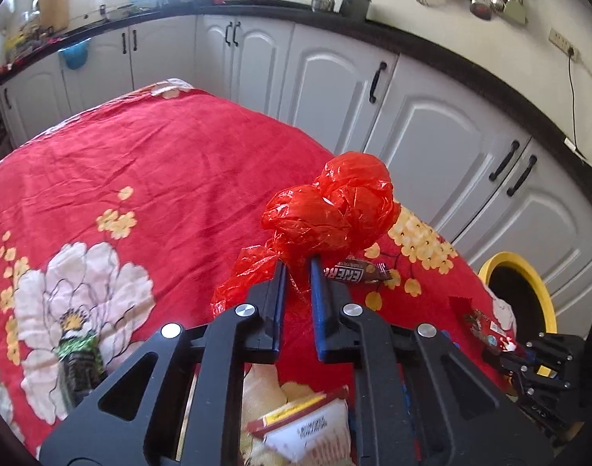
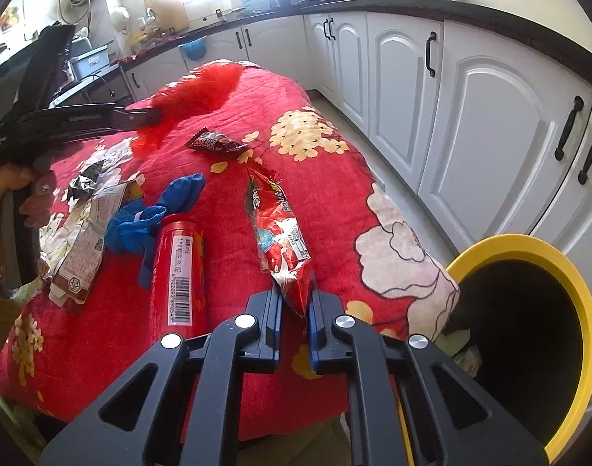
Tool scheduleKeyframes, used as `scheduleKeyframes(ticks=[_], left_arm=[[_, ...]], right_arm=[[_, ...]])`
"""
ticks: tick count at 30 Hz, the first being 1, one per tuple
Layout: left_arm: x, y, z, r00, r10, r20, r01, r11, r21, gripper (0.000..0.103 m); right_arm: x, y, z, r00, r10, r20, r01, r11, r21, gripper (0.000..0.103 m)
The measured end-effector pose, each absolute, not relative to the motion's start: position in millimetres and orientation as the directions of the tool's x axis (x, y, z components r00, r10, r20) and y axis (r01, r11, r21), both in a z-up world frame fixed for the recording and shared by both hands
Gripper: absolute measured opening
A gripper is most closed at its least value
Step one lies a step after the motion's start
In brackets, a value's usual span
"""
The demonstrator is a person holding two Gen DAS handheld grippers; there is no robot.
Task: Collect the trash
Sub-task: 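Carry the red chip wrapper with the right tool into the bin while the left tool lifts the red bag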
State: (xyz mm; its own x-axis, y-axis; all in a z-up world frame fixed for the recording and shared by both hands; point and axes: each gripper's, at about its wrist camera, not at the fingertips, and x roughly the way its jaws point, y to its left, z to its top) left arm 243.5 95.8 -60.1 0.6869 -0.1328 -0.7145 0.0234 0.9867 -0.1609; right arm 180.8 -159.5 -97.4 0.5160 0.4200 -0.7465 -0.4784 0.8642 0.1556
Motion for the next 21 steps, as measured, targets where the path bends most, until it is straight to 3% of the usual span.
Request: scheduleKeyframes(ticks=[21], left_arm=[[172,69,-17,0.776,-0.172,-0.606,0.086,0.982,-0.169,0.006]], right_arm=[[149,-192,-50,0.601,0.455,-0.657,-0.458,0.87,0.183,0.008]])
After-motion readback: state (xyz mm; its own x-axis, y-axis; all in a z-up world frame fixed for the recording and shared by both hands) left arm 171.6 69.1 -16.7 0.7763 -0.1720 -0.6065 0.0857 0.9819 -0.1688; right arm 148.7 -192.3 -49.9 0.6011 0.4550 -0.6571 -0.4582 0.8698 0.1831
